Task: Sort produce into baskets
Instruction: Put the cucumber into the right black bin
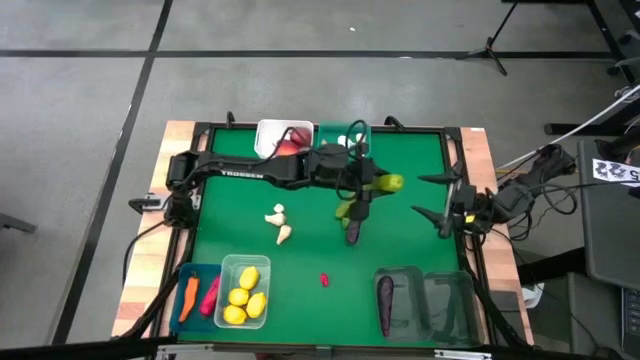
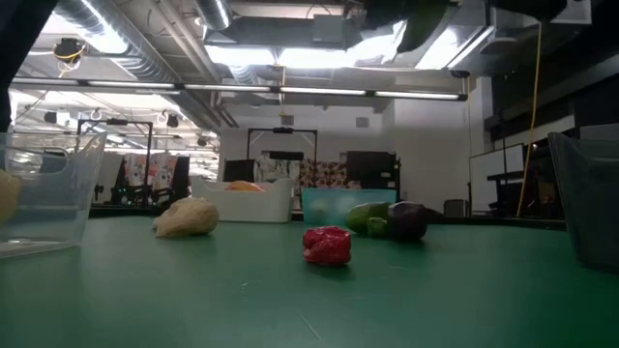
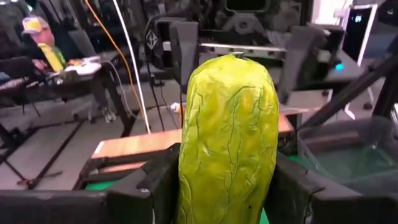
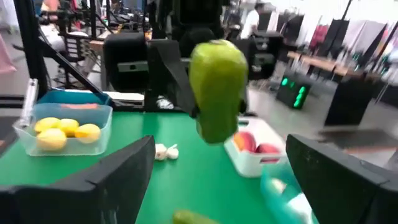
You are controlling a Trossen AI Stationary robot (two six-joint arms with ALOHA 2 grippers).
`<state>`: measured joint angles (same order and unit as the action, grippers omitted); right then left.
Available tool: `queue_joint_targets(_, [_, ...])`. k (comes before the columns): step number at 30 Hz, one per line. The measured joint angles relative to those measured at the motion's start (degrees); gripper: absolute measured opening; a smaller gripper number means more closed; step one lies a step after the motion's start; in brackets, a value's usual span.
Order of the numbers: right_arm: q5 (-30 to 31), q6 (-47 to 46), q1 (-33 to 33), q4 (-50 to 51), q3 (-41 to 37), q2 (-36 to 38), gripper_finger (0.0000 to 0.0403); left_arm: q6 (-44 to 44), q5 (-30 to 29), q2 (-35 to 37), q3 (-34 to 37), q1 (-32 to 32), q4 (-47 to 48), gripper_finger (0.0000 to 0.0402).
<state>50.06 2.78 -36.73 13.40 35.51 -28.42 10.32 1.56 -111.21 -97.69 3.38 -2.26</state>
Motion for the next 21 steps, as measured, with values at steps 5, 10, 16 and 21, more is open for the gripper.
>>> queue_joint_targets(5, [0.5, 10.0, 0.0, -11.5, 0.0, -4.4, 0.036, -0.1, 0.5, -0.8, 0.0, -0.4, -3.5, 0.0184])
queue_joint_targets(10, [-1.5, 18.7, 0.0, -22.8, 0.0, -8.5, 0.036, 0.0, 0.5, -1.5, 0.0, -0.7, -3.4, 0.0184])
queue_joint_targets(16, [-5.0, 21.3, 2.3, -28.0, 0.1, -9.7, 0.036, 0.1, 0.5, -2.1, 0.0, -1.1, -4.8, 0.0184])
queue_joint_targets(21, [-11.4, 19.9, 7.9, -29.0, 0.1, -11.7, 0.036, 0.4, 0.6, -2.1, 0.1, -1.7, -7.0, 0.0184])
